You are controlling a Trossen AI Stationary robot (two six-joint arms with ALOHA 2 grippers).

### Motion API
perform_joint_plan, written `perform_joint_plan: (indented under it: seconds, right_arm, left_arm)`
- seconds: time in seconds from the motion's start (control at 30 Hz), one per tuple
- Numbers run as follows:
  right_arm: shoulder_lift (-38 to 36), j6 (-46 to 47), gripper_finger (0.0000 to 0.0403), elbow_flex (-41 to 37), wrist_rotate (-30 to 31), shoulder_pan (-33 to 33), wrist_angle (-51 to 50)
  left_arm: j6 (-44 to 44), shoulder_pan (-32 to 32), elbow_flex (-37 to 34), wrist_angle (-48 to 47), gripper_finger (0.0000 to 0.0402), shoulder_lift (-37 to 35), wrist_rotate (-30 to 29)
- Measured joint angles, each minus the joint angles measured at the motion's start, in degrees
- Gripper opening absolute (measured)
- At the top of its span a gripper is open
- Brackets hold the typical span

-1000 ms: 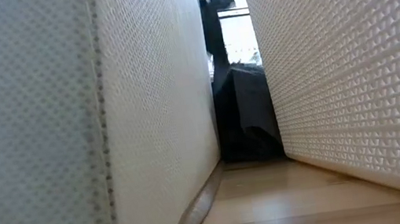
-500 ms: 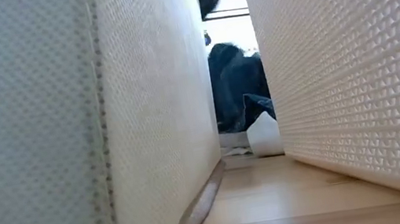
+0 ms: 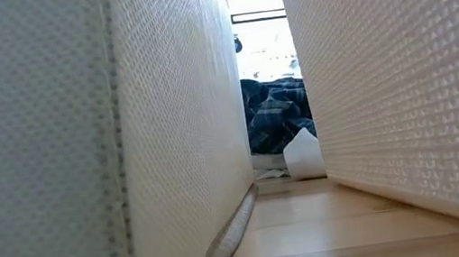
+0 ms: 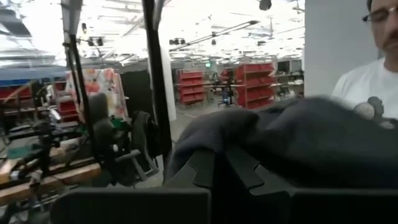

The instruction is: Sort clothes

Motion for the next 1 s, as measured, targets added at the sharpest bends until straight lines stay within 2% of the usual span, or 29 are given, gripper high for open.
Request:
perform_joint_plan:
  seconds: [0.1,0.23,0.33,0.47,0.57,0.7,0.83,1.0]
  right_arm:
    - [0.0,0.0,0.0000,0.0,0.0,0.0,0.0]
    - [0.0,0.0,0.0000,0.0,0.0,0.0,0.0]
    - [0.0,-0.1,0.0000,0.0,0.0,0.0,-0.1]
    - [0.0,-0.1,0.0000,0.0,0.0,0.0,0.0]
    - [0.0,-0.1,0.0000,0.0,0.0,0.0,-0.1]
    - [0.0,0.0,0.0000,0.0,0.0,0.0,-0.1]
    - [0.0,0.0,0.0000,0.0,0.0,0.0,0.0]
    - [0.0,0.0,0.0000,0.0,0.0,0.0,0.0]
  left_arm:
    - [0.9,-0.6,-2.8,9.8,0.0000,1.7,0.9]
    - [1.9,-0.6,-3.3,20.2,0.0000,3.2,6.3]
    - [2.4,-0.6,-3.4,20.8,0.0000,3.9,7.2]
    - [2.1,-1.1,-3.8,16.6,0.0000,3.9,6.3]
    - [2.8,-3.4,-7.7,16.3,0.0000,2.6,5.1]
    - [1.7,-7.4,-19.7,20.3,0.0000,-1.1,-4.6]
    - [-0.2,-11.7,-33.2,34.8,0.0000,-7.3,-11.8]
    - [-3.5,-18.4,-50.2,54.3,0.0000,-15.6,-25.5]
